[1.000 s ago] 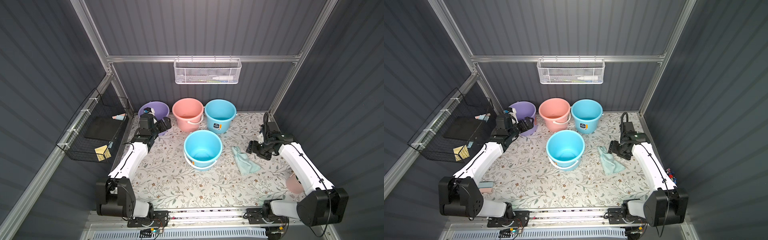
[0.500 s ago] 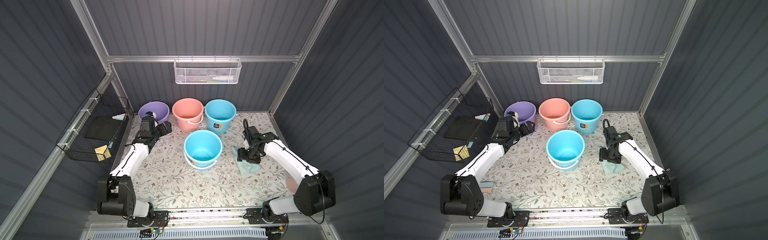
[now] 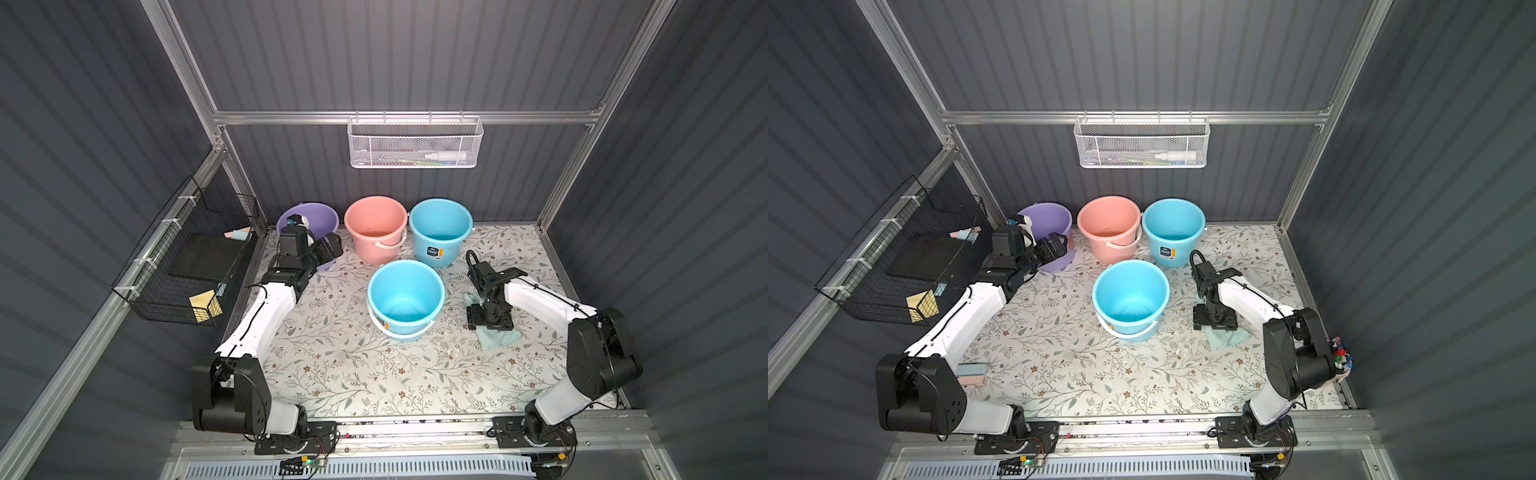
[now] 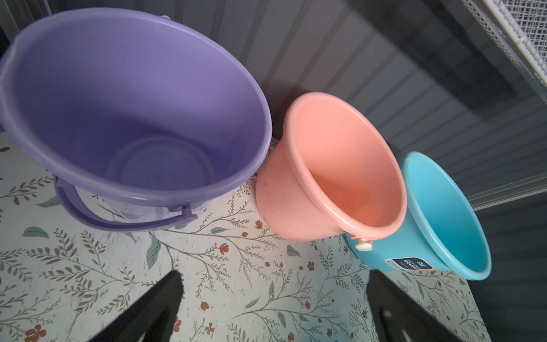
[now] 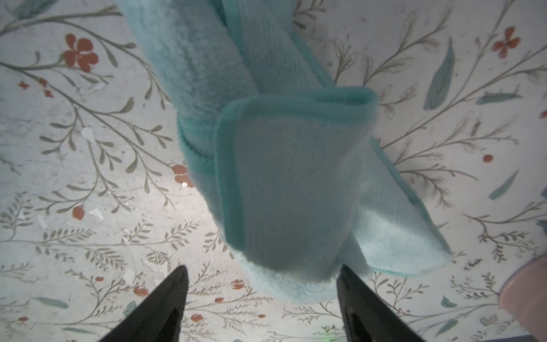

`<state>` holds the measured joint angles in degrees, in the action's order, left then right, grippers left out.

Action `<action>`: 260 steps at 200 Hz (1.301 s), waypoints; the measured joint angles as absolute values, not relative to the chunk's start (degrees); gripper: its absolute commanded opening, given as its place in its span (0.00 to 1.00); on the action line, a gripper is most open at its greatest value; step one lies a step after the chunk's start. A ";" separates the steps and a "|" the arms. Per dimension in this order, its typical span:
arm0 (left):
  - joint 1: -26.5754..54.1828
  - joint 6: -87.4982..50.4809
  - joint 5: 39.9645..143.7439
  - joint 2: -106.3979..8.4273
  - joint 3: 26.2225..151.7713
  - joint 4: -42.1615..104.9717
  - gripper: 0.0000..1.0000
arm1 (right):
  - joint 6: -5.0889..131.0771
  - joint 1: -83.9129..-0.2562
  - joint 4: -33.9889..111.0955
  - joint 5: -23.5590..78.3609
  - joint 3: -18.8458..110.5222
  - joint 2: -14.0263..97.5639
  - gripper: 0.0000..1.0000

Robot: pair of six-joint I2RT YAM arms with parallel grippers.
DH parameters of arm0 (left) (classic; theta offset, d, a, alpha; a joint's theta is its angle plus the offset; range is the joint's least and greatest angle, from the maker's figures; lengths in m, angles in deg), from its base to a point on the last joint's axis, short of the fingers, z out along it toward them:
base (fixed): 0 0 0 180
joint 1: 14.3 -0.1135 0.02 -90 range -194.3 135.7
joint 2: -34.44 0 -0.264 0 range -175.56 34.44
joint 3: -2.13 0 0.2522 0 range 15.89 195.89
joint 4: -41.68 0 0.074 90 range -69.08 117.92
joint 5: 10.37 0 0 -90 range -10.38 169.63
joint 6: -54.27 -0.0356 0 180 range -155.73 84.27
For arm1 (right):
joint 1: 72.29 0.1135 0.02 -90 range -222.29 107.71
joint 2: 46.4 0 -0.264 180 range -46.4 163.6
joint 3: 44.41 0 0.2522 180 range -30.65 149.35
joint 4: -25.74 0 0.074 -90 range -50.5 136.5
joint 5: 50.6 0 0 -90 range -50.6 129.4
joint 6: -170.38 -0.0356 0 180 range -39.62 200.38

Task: Wipe the inside of the bucket with a cloth
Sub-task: Pick up the cleaning item at the center of the board.

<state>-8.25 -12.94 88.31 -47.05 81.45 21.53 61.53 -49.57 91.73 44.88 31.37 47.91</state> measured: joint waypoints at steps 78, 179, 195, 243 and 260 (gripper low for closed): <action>-5.39 -11.17 87.09 -45.98 81.80 19.06 0.99 | 60.39 -49.35 88.76 48.53 29.75 51.71 0.17; -1.32 -9.05 86.94 -42.57 83.90 15.15 0.98 | 60.78 -48.32 101.52 46.62 47.52 35.21 0.03; -1.08 -8.16 87.53 -41.87 83.57 15.17 0.97 | 61.31 -47.14 103.97 45.49 54.12 34.18 0.02; 0.58 -5.01 88.44 -41.76 82.09 13.62 0.91 | 63.12 -39.75 107.97 42.06 72.00 35.51 0.04; 1.85 -3.52 88.64 -41.65 81.58 12.59 0.87 | 63.47 -36.56 108.78 40.46 77.42 37.83 0.04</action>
